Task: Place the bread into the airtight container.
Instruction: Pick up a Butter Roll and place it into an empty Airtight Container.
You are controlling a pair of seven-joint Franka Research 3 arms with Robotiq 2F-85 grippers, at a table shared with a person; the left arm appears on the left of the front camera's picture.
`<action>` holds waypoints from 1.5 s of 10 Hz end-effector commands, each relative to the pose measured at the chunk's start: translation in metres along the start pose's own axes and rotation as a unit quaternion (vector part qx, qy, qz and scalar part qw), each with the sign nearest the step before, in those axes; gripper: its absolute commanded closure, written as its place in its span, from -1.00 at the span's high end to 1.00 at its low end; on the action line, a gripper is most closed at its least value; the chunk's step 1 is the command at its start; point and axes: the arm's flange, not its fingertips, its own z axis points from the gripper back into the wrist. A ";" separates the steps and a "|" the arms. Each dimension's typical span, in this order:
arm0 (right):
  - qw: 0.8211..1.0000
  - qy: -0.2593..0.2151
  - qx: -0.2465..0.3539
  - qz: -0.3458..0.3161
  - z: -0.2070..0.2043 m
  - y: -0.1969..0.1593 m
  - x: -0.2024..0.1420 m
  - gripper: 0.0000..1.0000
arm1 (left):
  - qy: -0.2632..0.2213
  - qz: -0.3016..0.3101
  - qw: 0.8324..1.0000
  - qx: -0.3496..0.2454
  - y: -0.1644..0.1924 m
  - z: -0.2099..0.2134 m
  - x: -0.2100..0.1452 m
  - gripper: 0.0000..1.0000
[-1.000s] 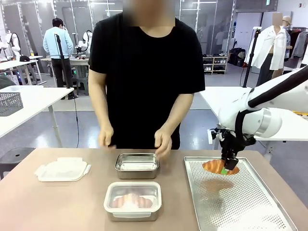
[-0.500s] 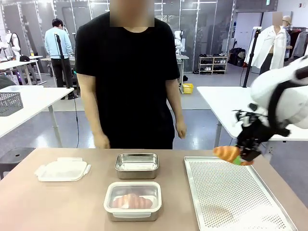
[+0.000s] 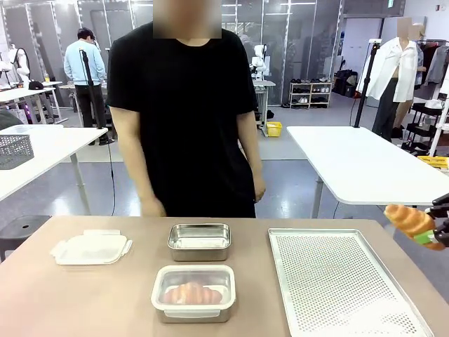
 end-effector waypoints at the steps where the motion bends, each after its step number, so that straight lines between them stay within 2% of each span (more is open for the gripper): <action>1: 1.000 -0.005 0.007 0.021 -0.021 0.002 0.007 0.29 | -0.004 -0.002 1.000 -0.001 -0.003 0.001 0.000 1.00; 3: 0.999 0.001 0.013 0.029 -0.025 0.004 0.022 0.29 | -0.004 -0.002 1.000 -0.001 -0.003 0.001 0.000 1.00; 4: 0.999 0.016 0.014 0.038 -0.035 0.007 0.043 0.29 | -0.004 -0.002 1.000 -0.001 -0.003 0.001 0.000 1.00; 8: 0.988 0.111 0.025 0.104 -0.099 0.041 0.181 0.29 | -0.004 -0.002 1.000 -0.001 -0.003 0.001 0.000 1.00; 11: 0.976 0.178 0.009 0.122 -0.175 0.081 0.286 0.29 | -0.004 -0.002 1.000 -0.001 -0.003 0.001 0.000 1.00; 13: 0.967 0.225 0.004 0.118 -0.232 0.089 0.332 0.29 | -0.004 -0.002 1.000 -0.001 -0.003 0.001 0.000 1.00; 15: 0.961 0.246 -0.013 0.130 -0.281 0.099 0.370 0.29 | -0.004 -0.002 1.000 -0.001 -0.003 0.001 0.000 1.00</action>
